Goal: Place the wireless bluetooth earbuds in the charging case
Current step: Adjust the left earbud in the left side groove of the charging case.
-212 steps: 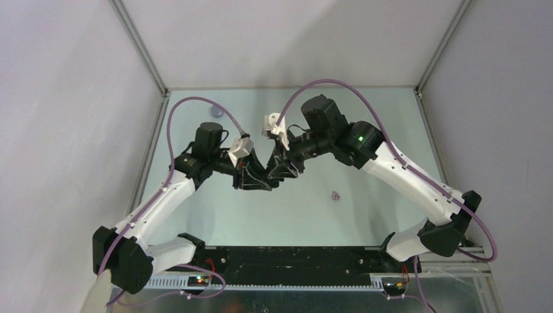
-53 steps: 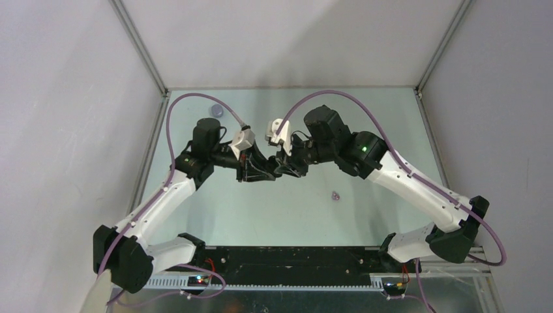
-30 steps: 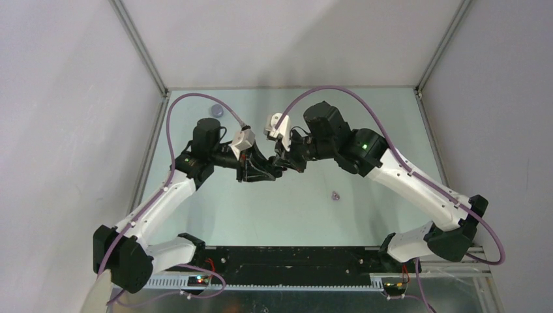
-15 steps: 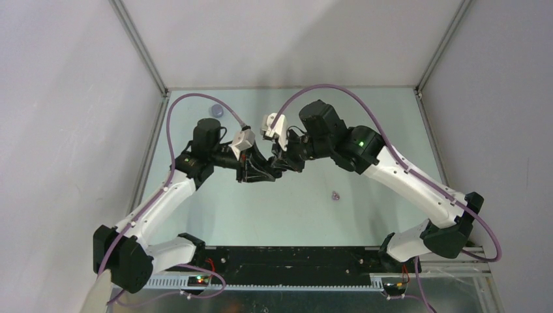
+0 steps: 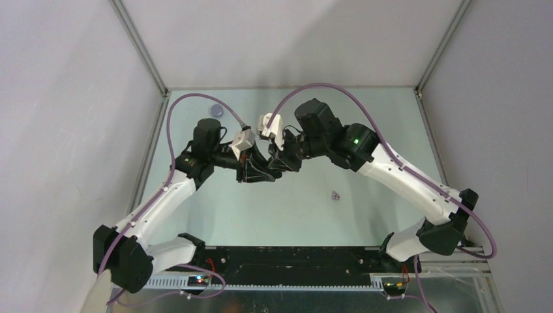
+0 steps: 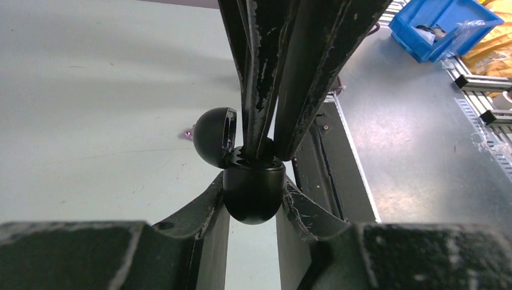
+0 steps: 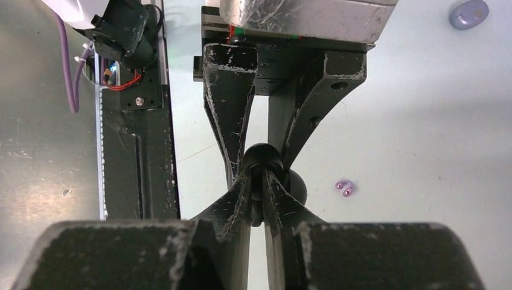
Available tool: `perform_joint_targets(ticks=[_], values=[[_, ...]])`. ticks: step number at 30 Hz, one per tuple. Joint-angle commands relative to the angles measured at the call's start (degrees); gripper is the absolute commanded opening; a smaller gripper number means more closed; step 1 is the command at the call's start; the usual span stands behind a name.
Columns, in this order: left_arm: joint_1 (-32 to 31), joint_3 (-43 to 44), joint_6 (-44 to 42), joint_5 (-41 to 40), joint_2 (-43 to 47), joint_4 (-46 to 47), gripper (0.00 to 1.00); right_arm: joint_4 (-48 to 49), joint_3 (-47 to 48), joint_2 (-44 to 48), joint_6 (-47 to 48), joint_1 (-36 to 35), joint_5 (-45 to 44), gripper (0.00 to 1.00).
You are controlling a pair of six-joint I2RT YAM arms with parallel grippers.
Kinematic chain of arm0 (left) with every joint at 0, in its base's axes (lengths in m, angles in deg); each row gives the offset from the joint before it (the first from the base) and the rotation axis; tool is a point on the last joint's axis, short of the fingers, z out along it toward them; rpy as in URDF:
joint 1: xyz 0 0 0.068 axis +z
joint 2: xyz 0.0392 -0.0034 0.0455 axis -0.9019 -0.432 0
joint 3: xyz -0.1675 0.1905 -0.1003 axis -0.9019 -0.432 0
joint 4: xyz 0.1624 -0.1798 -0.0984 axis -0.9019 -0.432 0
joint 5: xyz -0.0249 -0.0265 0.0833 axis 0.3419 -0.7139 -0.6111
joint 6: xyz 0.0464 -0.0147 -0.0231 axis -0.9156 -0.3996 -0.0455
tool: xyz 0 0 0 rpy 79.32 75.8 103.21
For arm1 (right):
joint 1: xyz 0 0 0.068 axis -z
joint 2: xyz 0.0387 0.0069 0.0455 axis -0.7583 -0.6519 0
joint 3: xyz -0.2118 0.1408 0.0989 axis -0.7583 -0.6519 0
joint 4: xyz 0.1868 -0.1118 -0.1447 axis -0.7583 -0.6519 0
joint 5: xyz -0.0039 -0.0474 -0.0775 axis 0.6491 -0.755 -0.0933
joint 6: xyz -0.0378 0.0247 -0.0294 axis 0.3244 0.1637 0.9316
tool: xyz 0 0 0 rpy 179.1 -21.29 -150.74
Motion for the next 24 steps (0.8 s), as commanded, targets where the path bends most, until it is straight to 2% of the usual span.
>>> perform_joint_targets(ticks=[1, 8, 24], values=[[-0.27, 0.11, -1.23, 1.05, 0.23, 0.74, 0.00, 0.02, 2.16, -0.70, 0.78, 0.72, 1.19, 0.14], [-0.27, 0.19, -1.75, 1.11, 0.39, 0.36, 0.00, 1.16, 1.02, 0.53, -0.23, 2.86, 4.20, 0.00], [-0.32, 0.31, -1.87, 1.26, 0.19, 0.08, 0.00, 4.41, -2.19, 1.66, -3.80, 5.93, 14.74, 0.00]])
